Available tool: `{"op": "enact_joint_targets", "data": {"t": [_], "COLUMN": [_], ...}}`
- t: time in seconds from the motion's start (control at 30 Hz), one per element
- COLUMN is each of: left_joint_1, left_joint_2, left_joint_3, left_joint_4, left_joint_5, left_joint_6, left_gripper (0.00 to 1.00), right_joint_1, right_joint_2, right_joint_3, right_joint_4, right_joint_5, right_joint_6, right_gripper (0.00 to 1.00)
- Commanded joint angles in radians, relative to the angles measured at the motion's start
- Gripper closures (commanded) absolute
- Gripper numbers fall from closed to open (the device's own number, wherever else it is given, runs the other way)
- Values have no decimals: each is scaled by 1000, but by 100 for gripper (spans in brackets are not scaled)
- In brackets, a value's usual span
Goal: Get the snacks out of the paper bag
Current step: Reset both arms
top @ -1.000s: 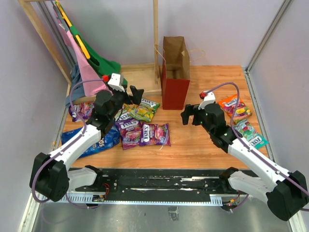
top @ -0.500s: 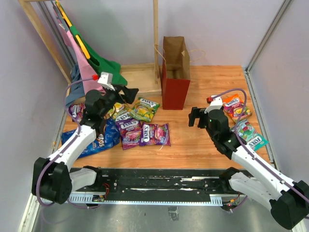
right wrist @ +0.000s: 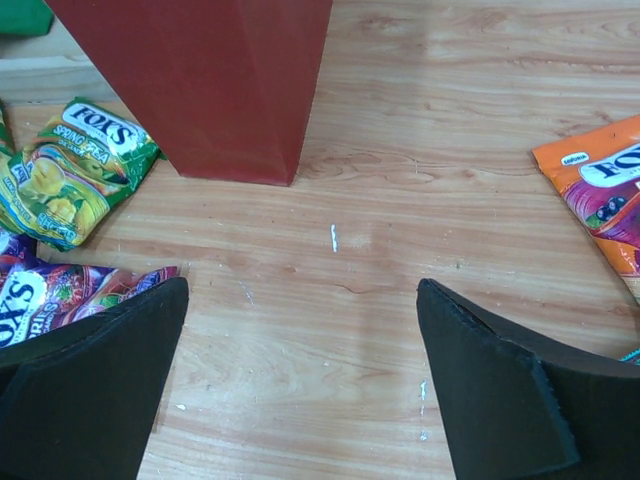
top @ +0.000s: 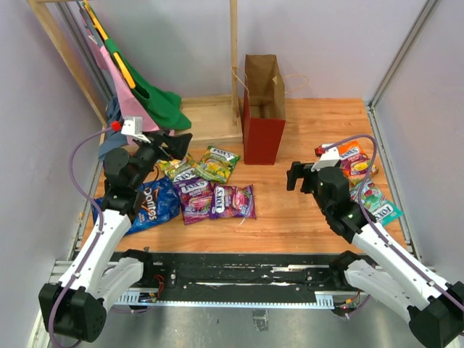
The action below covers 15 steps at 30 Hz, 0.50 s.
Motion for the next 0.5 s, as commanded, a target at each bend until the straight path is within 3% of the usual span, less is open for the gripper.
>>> {"op": "enact_joint_targets", "data": {"t": [0.0,0.47], "left_joint_1": [5,5], "left_joint_2": [-38,-26], "left_joint_3": [-28,-41], "left_joint_4": [-47,-37], "left_joint_5": [-53,-74], "left_joint_6": [19,49], "left_gripper": [0,0], "right_joint_1": [-17,-16], "right_joint_2": [1,44], "right_joint_3": [-2,-24], "right_joint_4": [9,26], "right_joint_5": [30,12], "right_joint_6": [-19,-31], "right_gripper": [2,2]}}
